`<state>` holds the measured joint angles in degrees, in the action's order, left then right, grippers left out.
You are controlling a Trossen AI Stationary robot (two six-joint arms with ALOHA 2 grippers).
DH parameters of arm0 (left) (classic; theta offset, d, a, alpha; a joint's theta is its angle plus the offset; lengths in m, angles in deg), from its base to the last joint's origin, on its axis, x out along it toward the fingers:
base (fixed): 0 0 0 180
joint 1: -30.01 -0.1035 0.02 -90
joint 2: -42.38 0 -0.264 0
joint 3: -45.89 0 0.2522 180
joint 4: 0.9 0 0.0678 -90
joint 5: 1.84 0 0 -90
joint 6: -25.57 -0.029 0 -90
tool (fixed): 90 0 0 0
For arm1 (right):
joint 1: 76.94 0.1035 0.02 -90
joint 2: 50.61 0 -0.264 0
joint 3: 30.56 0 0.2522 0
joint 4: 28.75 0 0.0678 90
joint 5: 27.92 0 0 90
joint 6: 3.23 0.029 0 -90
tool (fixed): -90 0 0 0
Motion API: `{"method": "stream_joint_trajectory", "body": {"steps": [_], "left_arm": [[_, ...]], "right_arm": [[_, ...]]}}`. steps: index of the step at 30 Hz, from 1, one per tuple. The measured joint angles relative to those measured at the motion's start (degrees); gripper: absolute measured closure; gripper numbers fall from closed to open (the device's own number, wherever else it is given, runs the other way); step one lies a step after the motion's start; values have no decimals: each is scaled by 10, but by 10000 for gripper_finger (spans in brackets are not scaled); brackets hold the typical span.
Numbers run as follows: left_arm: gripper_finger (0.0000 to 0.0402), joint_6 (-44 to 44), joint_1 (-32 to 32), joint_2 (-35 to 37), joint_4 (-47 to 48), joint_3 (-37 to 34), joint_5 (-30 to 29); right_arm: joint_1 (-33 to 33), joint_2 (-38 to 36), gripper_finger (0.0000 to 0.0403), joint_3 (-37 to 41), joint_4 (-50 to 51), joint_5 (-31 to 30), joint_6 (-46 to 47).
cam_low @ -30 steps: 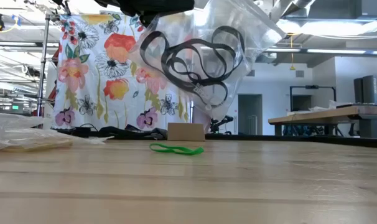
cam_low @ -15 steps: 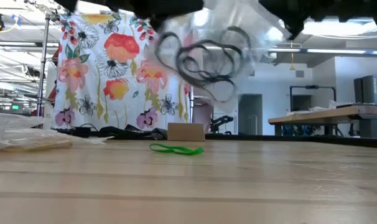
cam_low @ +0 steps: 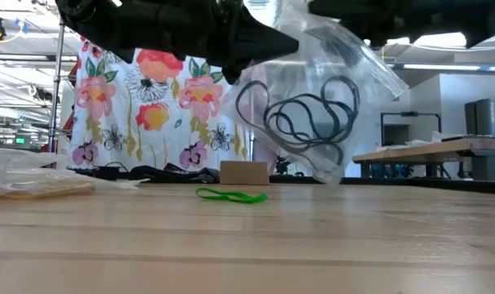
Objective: Sort rubber bands
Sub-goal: Close the transparent zip bag
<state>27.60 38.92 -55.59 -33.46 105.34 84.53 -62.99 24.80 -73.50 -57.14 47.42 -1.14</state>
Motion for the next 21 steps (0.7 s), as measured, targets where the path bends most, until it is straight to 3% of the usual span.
{"method": "stream_joint_trajectory", "body": {"steps": [9,21], "left_arm": [[401,6,10,0,6,0,-1],[401,-9,10,0,6,0,-1]], "right_arm": [[-2,75,112,-67,25,1,-1],[16,61,128,-79,106,-17,15]]}}
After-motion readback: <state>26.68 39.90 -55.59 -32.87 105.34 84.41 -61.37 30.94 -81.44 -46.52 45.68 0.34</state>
